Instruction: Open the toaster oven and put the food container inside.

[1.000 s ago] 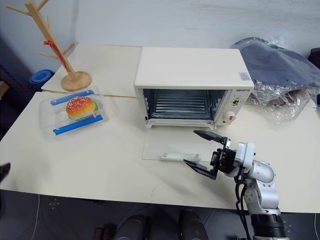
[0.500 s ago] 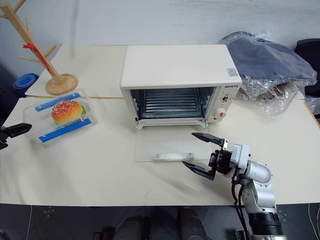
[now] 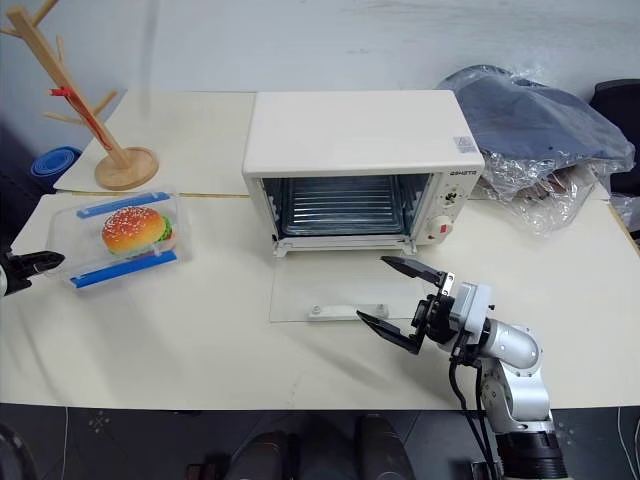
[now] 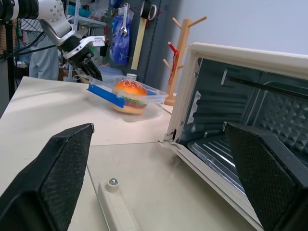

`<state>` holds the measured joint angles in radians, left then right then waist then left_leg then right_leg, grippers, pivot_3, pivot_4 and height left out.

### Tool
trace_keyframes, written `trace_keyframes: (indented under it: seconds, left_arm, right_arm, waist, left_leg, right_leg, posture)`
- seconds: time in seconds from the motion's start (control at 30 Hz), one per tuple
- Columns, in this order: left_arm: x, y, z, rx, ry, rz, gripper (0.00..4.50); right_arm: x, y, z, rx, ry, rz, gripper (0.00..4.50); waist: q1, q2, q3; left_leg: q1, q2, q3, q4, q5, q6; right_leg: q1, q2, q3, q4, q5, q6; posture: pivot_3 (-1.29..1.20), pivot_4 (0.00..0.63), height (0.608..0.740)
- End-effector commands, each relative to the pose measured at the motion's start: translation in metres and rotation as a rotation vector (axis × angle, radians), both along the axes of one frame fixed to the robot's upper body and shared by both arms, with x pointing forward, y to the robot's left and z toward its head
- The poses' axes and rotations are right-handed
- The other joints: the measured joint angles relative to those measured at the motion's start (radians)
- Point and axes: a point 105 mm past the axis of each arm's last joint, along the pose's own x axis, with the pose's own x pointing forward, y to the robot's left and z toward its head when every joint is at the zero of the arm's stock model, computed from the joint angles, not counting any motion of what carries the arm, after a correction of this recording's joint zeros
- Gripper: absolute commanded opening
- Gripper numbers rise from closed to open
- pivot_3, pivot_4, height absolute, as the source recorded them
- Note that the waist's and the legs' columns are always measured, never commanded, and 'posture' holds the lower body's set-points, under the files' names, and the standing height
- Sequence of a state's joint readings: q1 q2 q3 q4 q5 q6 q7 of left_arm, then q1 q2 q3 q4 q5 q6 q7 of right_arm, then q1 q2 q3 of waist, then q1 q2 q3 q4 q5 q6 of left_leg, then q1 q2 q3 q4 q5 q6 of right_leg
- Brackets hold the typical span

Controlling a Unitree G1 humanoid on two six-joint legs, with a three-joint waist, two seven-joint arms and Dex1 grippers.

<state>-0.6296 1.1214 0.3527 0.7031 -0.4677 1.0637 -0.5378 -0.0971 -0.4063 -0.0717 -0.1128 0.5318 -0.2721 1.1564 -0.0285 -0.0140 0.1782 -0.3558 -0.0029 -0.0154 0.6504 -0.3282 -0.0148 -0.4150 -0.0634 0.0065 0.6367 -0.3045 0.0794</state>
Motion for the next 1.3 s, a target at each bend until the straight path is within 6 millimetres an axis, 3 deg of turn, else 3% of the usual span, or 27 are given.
trace_keyframes:
  seconds: [0.03,0.23,0.37,0.43,0.57,0.73,0.93,1.2,1.3]
  left_arm:
    - [-0.011,-0.006,0.041,0.064,-0.077,-0.050,0.24]
    - [-0.046,-0.056,0.051,0.125,-0.041,-0.222,0.24]
    - [-0.061,-0.104,0.047,0.163,-0.050,-0.369,0.24]
    - [-0.062,-0.121,0.046,0.165,-0.078,-0.437,0.24]
    - [-0.049,-0.184,0.038,0.125,-0.176,-0.631,0.24]
    - [-0.031,-0.225,0.029,0.068,-0.218,-0.675,0.24]
    - [-0.009,-0.257,0.022,-0.008,-0.215,-0.668,0.24]
    - [0.006,-0.291,0.010,-0.040,-0.150,-0.718,0.24]
    - [0.008,-0.295,0.014,-0.039,-0.163,-0.725,1.12]
  right_arm:
    - [-0.002,-0.002,0.001,-0.014,-0.013,0.001,4.50]
    - [0.000,-0.026,-0.019,-0.059,0.039,-0.049,4.50]
    - [-0.004,-0.049,-0.032,-0.109,0.075,-0.088,4.50]
    - [-0.005,-0.055,-0.035,-0.127,0.080,-0.097,4.50]
    - [-0.008,-0.069,-0.039,-0.143,0.093,-0.129,4.50]
    - [-0.010,-0.074,-0.036,-0.136,0.084,-0.173,4.50]
    - [-0.021,-0.076,-0.033,-0.126,0.087,-0.228,4.50]
    - [-0.034,-0.083,-0.035,-0.110,0.099,-0.299,4.50]
    - [-0.036,-0.083,-0.035,-0.098,0.102,-0.320,4.50]
  waist:
    - [0.000,-0.001,0.000]
    - [0.000,-0.002,0.000]
    - [0.005,-0.001,0.001]
    - [0.005,-0.001,0.001]
    - [0.007,0.000,0.001]
    - [0.002,0.000,0.001]
    - [0.006,0.000,0.001]
    - [0.023,0.000,0.001]
    - [0.028,0.000,0.001]
  left_leg:
    - [0.000,0.000,0.000,0.000,0.000,0.000]
    - [-0.001,0.000,0.000,0.000,-0.001,0.001]
    - [-0.001,0.000,-0.001,-0.001,-0.001,0.003]
    - [0.001,0.000,-0.001,0.000,-0.001,0.003]
    - [0.003,-0.001,-0.002,0.000,0.000,0.002]
    - [0.002,-0.001,-0.001,0.002,0.002,-0.004]
    - [0.002,-0.001,-0.001,0.004,0.003,-0.005]
    - [0.002,-0.001,-0.001,0.008,0.003,-0.006]
    - [0.002,-0.001,0.000,0.009,0.003,-0.006]
  right_leg:
    - [0.000,0.000,0.000,0.000,0.000,0.000]
    - [0.000,-0.001,0.001,-0.002,0.000,0.000]
    - [0.001,-0.002,0.000,-0.004,0.000,0.000]
    - [0.003,-0.002,0.000,-0.006,0.000,0.000]
    - [0.005,-0.002,0.000,-0.005,0.000,0.000]
    - [0.005,0.000,0.000,-0.003,0.000,0.000]
    - [0.004,0.001,0.001,-0.001,0.000,0.000]
    - [0.005,0.002,0.001,0.000,0.000,0.001]
    - [0.005,0.002,0.001,0.000,0.000,0.001]
  posture:
    - [0.00,0.150,0.740]
    - [0.00,0.150,0.740]
    - [0.00,0.150,0.740]
    - [0.00,0.150,0.740]
    - [0.00,0.150,0.740]
    - [0.00,0.150,0.740]
    - [0.00,0.150,0.740]
    - [0.00,0.150,0.740]
    - [0.00,0.150,0.740]
